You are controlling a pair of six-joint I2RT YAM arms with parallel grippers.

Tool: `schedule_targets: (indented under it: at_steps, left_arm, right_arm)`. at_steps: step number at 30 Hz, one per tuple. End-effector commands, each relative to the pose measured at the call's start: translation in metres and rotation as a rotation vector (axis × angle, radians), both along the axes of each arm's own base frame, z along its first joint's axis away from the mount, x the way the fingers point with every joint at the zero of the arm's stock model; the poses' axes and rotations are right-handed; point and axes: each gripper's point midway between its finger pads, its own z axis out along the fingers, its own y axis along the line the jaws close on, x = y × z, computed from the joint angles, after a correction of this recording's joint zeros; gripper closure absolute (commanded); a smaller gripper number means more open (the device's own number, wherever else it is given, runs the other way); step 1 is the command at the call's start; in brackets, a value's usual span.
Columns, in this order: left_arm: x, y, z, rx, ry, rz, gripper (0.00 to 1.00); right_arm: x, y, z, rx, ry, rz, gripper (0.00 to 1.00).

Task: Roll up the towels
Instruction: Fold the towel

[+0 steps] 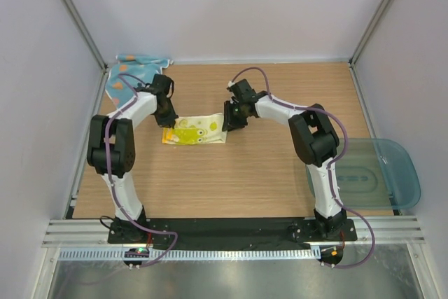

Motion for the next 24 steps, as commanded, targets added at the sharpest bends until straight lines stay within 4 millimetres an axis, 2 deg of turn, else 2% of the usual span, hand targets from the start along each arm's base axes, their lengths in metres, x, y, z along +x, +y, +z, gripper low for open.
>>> schedule_targets:
  at_steps: [1, 3, 4, 5, 7, 8, 10, 11, 13, 14, 17, 18, 20, 21, 22, 24]
  left_arm:
    - [0.010, 0.015, 0.050, 0.096, -0.138, 0.026, 1.00]
    - [0.008, 0.023, 0.055, 0.152, -0.155, 0.032, 1.00]
    - [0.005, 0.022, 0.053, 0.175, -0.154, 0.027, 1.00]
    - [0.004, 0.025, 0.052, 0.203, -0.155, 0.030, 0.99]
    - [0.002, 0.026, 0.047, 0.233, -0.141, 0.033, 0.92]
    - [0.001, 0.031, 0.046, 0.263, -0.134, 0.050, 0.76]
    - [-0.005, 0.039, 0.040, 0.301, -0.106, 0.072, 0.62]
    - [-0.005, 0.042, 0.040, 0.321, -0.103, 0.084, 0.54]
    - [-0.010, 0.052, 0.042, 0.369, -0.091, 0.120, 0.48]
    - [-0.009, 0.054, 0.047, 0.378, -0.098, 0.133, 0.46]
    - [-0.008, 0.051, 0.058, 0.359, -0.125, 0.135, 0.48]
    - [-0.007, 0.045, 0.059, 0.326, -0.129, 0.115, 0.50]
    - [0.000, 0.033, 0.065, 0.265, -0.173, 0.084, 0.54]
    - [-0.001, 0.026, 0.066, 0.236, -0.185, 0.065, 0.56]
    - [0.000, 0.011, 0.065, 0.164, -0.191, 0.021, 0.59]
    - [0.008, -0.006, 0.064, 0.075, -0.227, -0.020, 0.63]
  right_arm:
    - [-0.008, -0.008, -0.010, -0.047, 0.012, 0.009, 0.64]
    - [-0.007, -0.008, -0.009, -0.045, 0.012, 0.004, 0.57]
    - [-0.007, -0.008, -0.007, -0.045, 0.010, 0.005, 0.47]
    - [-0.006, -0.006, -0.004, -0.043, 0.003, 0.004, 0.44]
    - [-0.006, -0.008, -0.001, -0.050, 0.001, 0.003, 0.36]
    - [-0.004, -0.008, 0.003, -0.055, -0.008, 0.001, 0.34]
    - [-0.003, -0.013, 0.008, -0.076, -0.020, 0.006, 0.32]
    - [-0.001, -0.013, 0.018, -0.077, -0.041, 0.004, 0.32]
    - [0.001, -0.020, 0.026, -0.110, -0.061, 0.000, 0.32]
    - [0.001, -0.022, 0.038, -0.107, -0.081, -0.003, 0.32]
    - [0.003, -0.022, 0.060, -0.089, -0.121, -0.007, 0.31]
    - [0.002, -0.018, 0.076, -0.051, -0.140, -0.001, 0.33]
    - [-0.003, -0.008, 0.089, 0.018, -0.146, 0.027, 0.37]
    - [-0.003, 0.001, 0.104, 0.085, -0.172, 0.047, 0.49]
    - [-0.013, 0.017, 0.114, 0.178, -0.149, 0.110, 0.54]
    - [-0.019, 0.037, 0.126, 0.302, -0.130, 0.162, 0.70]
